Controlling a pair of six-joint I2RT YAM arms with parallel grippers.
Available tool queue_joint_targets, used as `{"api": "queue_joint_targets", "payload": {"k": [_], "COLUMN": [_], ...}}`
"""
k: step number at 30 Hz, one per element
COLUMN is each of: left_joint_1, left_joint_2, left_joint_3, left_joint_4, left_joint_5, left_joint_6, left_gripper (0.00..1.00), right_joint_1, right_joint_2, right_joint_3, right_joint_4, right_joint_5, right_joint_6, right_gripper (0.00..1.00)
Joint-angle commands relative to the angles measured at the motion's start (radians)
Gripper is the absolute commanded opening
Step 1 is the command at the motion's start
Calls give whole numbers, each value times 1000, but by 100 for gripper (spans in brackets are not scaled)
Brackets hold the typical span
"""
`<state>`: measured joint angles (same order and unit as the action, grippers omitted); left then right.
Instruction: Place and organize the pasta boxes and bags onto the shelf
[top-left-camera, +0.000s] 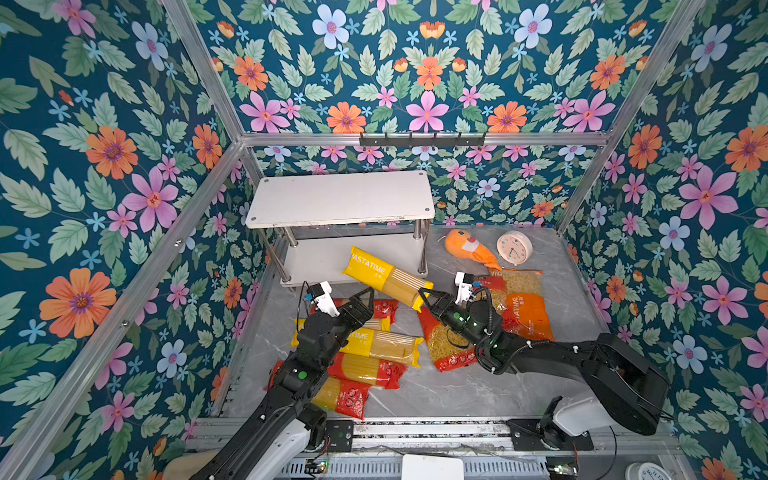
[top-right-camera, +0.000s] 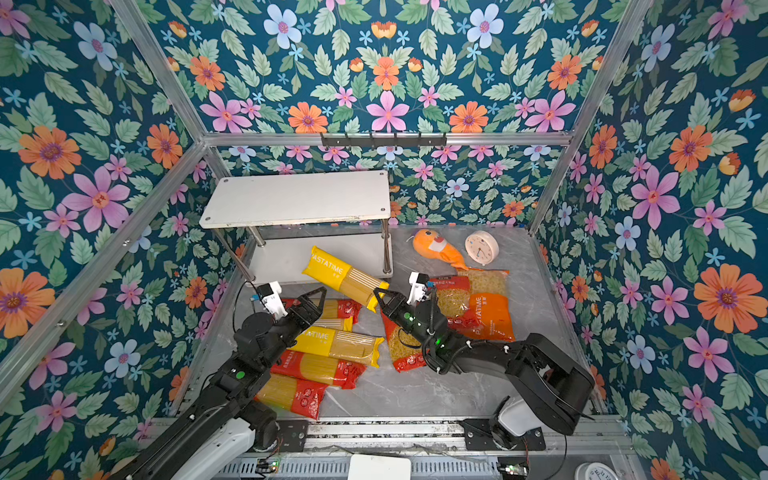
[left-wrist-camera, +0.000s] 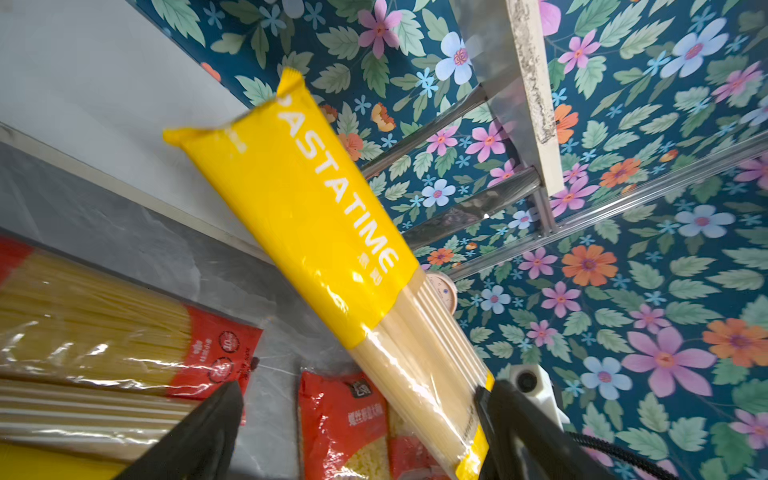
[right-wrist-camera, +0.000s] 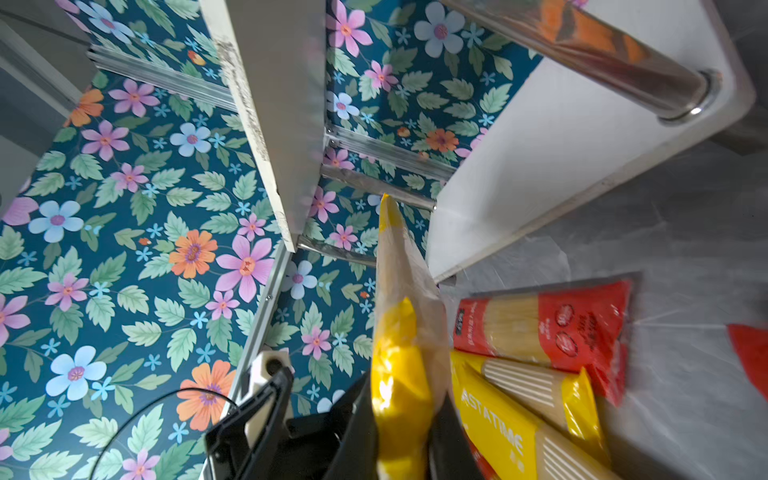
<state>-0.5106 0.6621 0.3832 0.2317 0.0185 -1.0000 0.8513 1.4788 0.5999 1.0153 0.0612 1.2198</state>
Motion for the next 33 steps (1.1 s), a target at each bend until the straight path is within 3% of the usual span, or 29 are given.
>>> {"api": "queue_joint_targets", "payload": {"k": [1,10,15,23,29,33], "left_joint_1": [0,-14,-19,-20,-22,-25], "left_joint_2": [9,22,64,123,161,164], "left_joint_3": [-58,-125,-127,-105,-92,-90], "left_joint_4": [293,531,616,716,764,782], "left_joint_5": [52,13,6,0,19,7], "left_joint_6": [-125,-167,-163,-150,-155,-151], "left_gripper": [95,91,71,47,57,41], "right_joint_1": [47,123,133,142,156,160], "right_joint_2": [13,4,25,17,55,69], "right_joint_3": [33,36,42,78,103,119], "right_joint_4": [367,370,407,387,406,406], "right_joint_5": [84,98,98,77,76,57], "right_joint_6": [-16,2,36,38,50,55], "right_gripper": [0,0,0,0,0,0]}}
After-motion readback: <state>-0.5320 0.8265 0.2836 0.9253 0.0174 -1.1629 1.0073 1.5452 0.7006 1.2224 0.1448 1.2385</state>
